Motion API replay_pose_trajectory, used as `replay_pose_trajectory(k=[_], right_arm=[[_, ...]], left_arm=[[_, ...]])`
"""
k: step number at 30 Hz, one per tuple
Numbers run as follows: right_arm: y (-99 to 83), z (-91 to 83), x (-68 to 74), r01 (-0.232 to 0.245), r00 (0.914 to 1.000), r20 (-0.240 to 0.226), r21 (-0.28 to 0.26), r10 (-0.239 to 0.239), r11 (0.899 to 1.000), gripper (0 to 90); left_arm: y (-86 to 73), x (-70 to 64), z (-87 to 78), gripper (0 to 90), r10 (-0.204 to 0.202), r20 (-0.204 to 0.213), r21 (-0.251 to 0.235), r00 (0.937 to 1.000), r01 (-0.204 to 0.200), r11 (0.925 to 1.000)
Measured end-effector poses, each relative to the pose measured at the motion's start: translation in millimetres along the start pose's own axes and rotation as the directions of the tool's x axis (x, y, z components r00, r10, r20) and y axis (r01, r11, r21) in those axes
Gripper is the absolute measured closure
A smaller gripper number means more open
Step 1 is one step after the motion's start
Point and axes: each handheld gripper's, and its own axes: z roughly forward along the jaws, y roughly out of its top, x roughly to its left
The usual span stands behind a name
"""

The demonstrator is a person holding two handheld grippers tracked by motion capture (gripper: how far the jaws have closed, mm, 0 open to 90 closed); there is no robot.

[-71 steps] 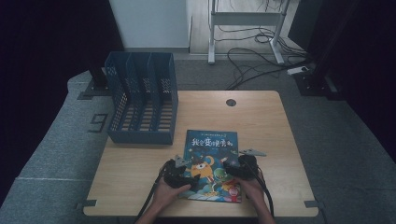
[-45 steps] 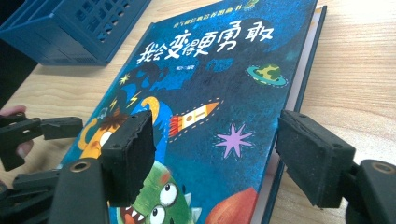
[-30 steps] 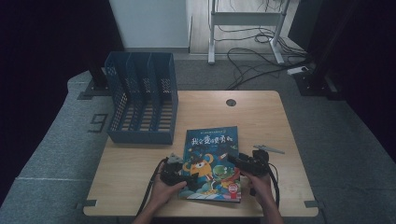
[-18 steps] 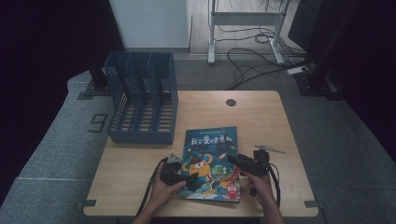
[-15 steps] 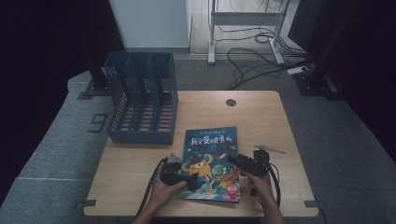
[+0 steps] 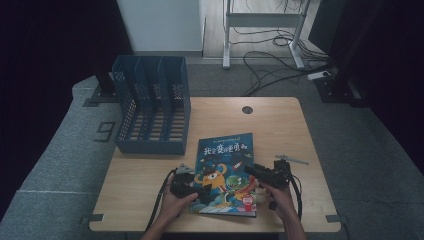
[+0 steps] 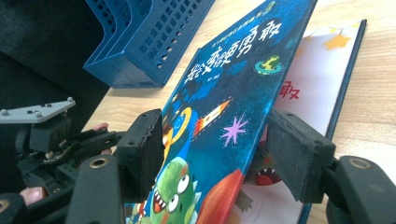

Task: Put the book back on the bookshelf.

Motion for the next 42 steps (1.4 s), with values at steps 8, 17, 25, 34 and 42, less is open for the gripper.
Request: replay_pose_trajectory(k=[8, 17, 25, 34, 42], right_arm=[[-0.5, 0.1, 1.8, 0.064, 0.9978, 0.015, 0.031, -0.064, 0.997, 36.6], [-11.8, 28.6, 13.9, 0.161, 0.9860, 0.024, 0.122, -0.165, 0.979, 40.7], [-6.7, 33.7, 5.9, 0.185, 0.9783, 0.080, 0.080, -0.191, 0.979, 40.8], [8.8, 44.8, -3.4, 0.192, 0.9767, 0.080, 0.081, -0.199, 0.978, 40.7], [17.0, 57.4, -13.3, 0.171, 0.9813, 0.074, 0.094, -0.178, 0.981, 43.9]], left_arm=[[-0.3, 0.0, 0.1, 10.2, -0.003, 0.001, -0.004, 1.0000, 0.003, 1.0000], [-0.3, 1.5, -0.7, 10.4, -0.003, 0.012, -0.003, 0.9999, 0.003, 1.0000], [-0.3, 0.4, -0.6, 10.7, 0.015, 0.004, 0.006, 0.9999, -0.015, 0.9999], [0.3, 0.9, -1.1, 10.8, 0.016, 0.009, 0.013, 0.9998, -0.016, 0.9998], [0.2, -0.4, -0.7, 10.8, 0.029, 0.003, 0.018, 0.9996, -0.029, 0.9994]])
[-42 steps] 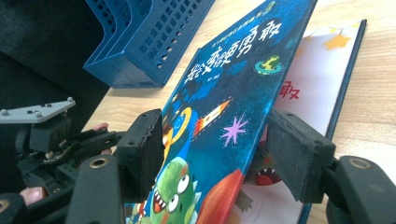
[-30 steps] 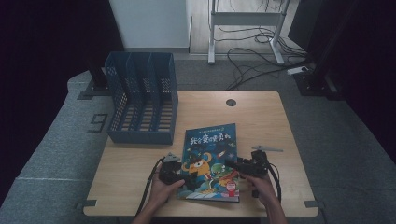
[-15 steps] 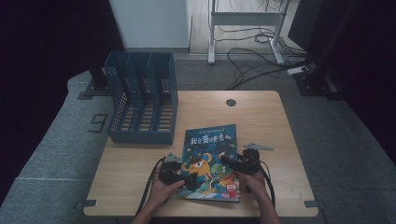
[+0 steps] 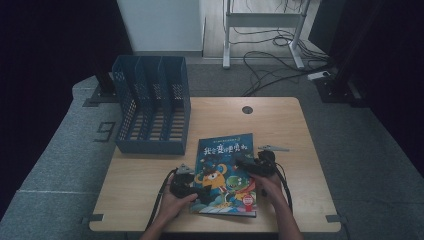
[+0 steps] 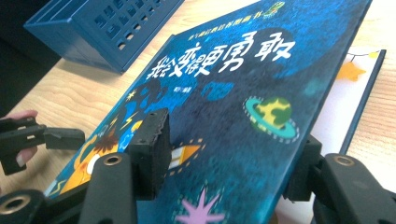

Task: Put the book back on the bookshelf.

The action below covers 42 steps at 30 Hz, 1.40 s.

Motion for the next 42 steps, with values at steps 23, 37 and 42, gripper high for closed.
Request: replay_pose_trajectory(k=[23, 37, 42], right_arm=[[1.3, -5.3, -2.2, -0.023, 0.9996, -0.015, -0.018, 0.023, 1.000, 50.6], [3.5, -15.1, -8.2, -0.063, 0.9968, -0.052, -0.038, 0.061, 0.997, 61.0], [5.7, -23.1, -6.9, -0.065, 0.9934, -0.099, -0.080, 0.057, 0.995, 65.9]], left_arm=[[-3.8, -16.2, -10.4, 11.4, 0.103, -0.054, 0.041, 0.9932, -0.101, 0.9941], [-11.4, -26.9, -21.0, 11.0, 0.154, -0.025, 0.083, 0.9877, -0.152, 0.9849], [-11.5, -29.3, -25.1, 10.8, 0.176, -0.022, 0.092, 0.9841, -0.173, 0.9806]])
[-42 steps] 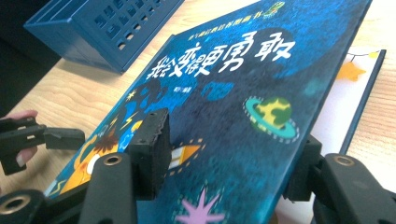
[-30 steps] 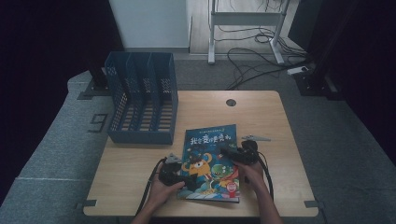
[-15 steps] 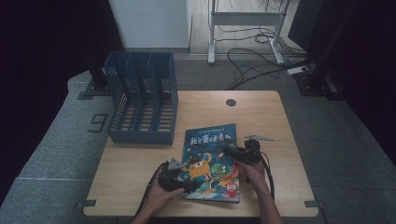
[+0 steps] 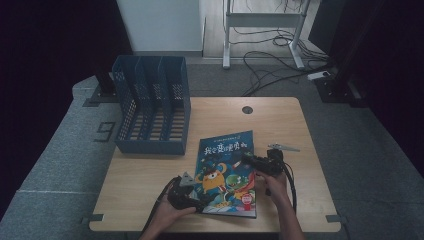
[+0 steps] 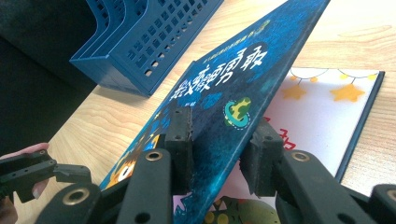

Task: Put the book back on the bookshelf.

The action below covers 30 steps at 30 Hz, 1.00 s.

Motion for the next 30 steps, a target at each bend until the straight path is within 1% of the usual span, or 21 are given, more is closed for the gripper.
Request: replay_pose_trajectory(k=[6, 9, 12, 13, 19, 21, 22, 23, 24, 25, 26, 27, 28, 30], right_arm=[[0.1, -0.8, -1.2, -0.001, 1.0000, -0.006, -0.001, 0.001, 1.000, 66.6], [0.7, -2.7, -2.8, -0.005, 0.9999, -0.014, 0.000, 0.005, 1.000, 67.2], [1.4, -5.8, -6.5, -0.018, 0.9997, -0.018, -0.001, 0.018, 1.000, 67.7], [1.9, -8.6, -9.7, -0.024, 0.9996, -0.015, -0.008, 0.024, 1.000, 68.0], [3.4, -16.0, -15.3, -0.034, 0.9994, 0.006, -0.027, 0.034, 0.999, 68.6], [4.1, -20.0, -19.7, -0.048, 0.9987, 0.015, -0.036, 0.049, 0.998, 68.7], [4.4, -21.5, -21.3, -0.053, 0.9984, 0.018, -0.041, 0.053, 0.998, 68.9], [4.8, -23.4, -22.8, -0.055, 0.9982, 0.020, -0.046, 0.056, 0.997, 69.1], [4.8, -23.4, -22.8, -0.055, 0.9982, 0.020, -0.046, 0.056, 0.997, 69.1], [5.1, -25.2, -24.2, -0.060, 0.9978, 0.026, -0.053, 0.062, 0.997, 69.4], [5.5, -27.5, -25.9, -0.062, 0.9974, 0.032, -0.062, 0.064, 0.996, 69.6], [5.6, -29.0, -26.5, -0.066, 0.9972, 0.031, -0.066, 0.069, 0.996, 70.0], [5.9, -30.4, -26.9, -0.064, 0.9973, 0.033, -0.070, 0.066, 0.995, 69.9], [6.1, -31.9, -26.3, -0.058, 0.9975, 0.038, -0.074, 0.061, 0.996, 69.9]], left_arm=[[-1.9, -1.5, -2.0, 10.7, 0.019, 0.016, 0.018, 0.9997, -0.019, 0.9996], [-1.9, -3.3, -1.3, 10.5, 0.019, 0.046, 0.029, 0.9988, -0.020, 0.9994], [-2.1, -6.8, 0.8, 9.6, 0.025, 0.052, 0.030, 0.9983, -0.027, 0.9992], [-2.1, -7.5, 1.5, 9.3, 0.028, 0.052, 0.031, 0.9982, -0.030, 0.9991], [-3.2, -12.3, 5.9, 9.0, 0.033, 0.060, 0.024, 0.9977, -0.035, 0.9991], [-3.6, -15.3, 7.6, 9.3, 0.041, 0.059, 0.015, 0.9975, -0.041, 0.9990], [-4.2, -19.9, 11.1, 9.5, 0.062, 0.060, 0.037, 0.9963, -0.064, 0.9973], [-4.2, -19.9, 11.1, 9.1, 0.062, 0.060, 0.037, 0.9963, -0.064, 0.9973], [-5.0, -22.3, 13.7, 9.1, 0.075, 0.063, 0.051, 0.9952, -0.078, 0.9957], [-5.8, -25.1, 17.1, 8.6, 0.077, 0.061, 0.054, 0.9952, -0.080, 0.9953], [-6.3, -26.8, 18.9, 9.3, 0.085, 0.048, 0.049, 0.9952, -0.087, 0.9949], [-6.6, -29.5, 20.4, 9.8, 0.101, 0.017, 0.046, 0.9948, -0.101, 0.9938], [-6.7, -31.4, 21.7, 10.1, 0.105, 0.004, 0.043, 0.9944, -0.105, 0.9935], [-6.5, -32.2, 22.6, 10.2, 0.107, -0.003, 0.040, 0.9943, -0.106, 0.9935]])
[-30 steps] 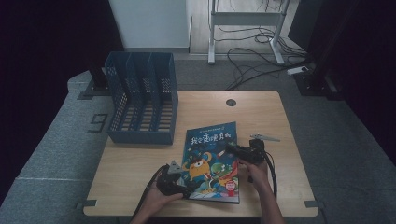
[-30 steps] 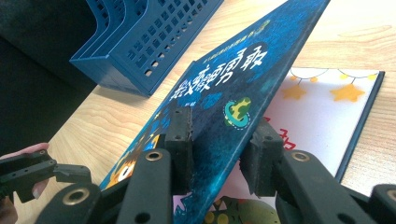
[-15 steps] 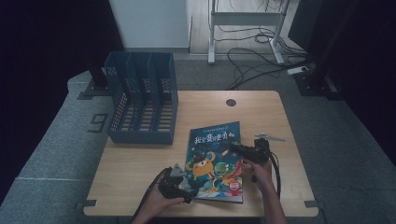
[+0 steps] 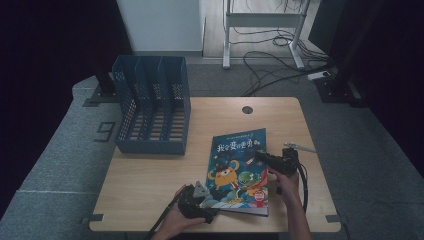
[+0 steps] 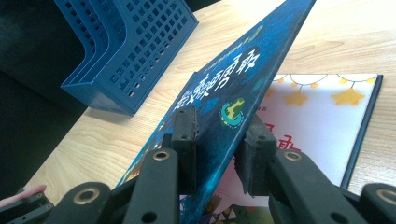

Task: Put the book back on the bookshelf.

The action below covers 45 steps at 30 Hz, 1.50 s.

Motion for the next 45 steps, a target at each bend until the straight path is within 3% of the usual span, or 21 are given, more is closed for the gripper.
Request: replay_pose_trajectory(k=[13, 23, 30, 33, 36, 45], right_arm=[[1.1, -2.6, 4.5, 0.031, 0.9995, -0.003, -0.018, -0.031, 0.999, 70.4], [7.0, -12.4, 22.5, 0.121, 0.9927, 0.012, -0.059, -0.120, 0.991, 70.4], [10.0, -21.8, 35.4, 0.182, 0.9829, -0.001, -0.131, -0.184, 0.974, 70.7], [11.5, -27.4, 44.8, 0.219, 0.9748, -0.003, -0.168, -0.223, 0.961, 71.0], [12.4, -30.2, 49.6, 0.228, 0.9725, -0.005, -0.184, -0.233, 0.956, 71.4], [15.2, -40.1, 67.6, 0.296, 0.9533, 0.006, -0.216, -0.302, 0.930, 72.0]], left_arm=[[1.3, 3.9, 0.2, 8.6, -0.002, 0.026, 0.001, 0.9997, 0.001, 1.0000], [3.4, 5.3, 0.6, 8.1, -0.020, 0.036, 0.006, 0.9991, 0.020, 0.9998], [6.0, 6.4, 2.6, 7.8, -0.031, 0.037, 0.005, 0.9988, 0.031, 0.9995], [8.6, 7.7, 3.4, 7.5, -0.034, 0.041, 0.015, 0.9986, 0.033, 0.9993], [11.2, 8.8, 4.7, 6.8, -0.036, 0.046, 0.024, 0.9983, 0.035, 0.9991], [14.2, 10.7, 7.0, 4.8, -0.034, 0.051, 0.028, 0.9981, 0.033, 0.9991]])
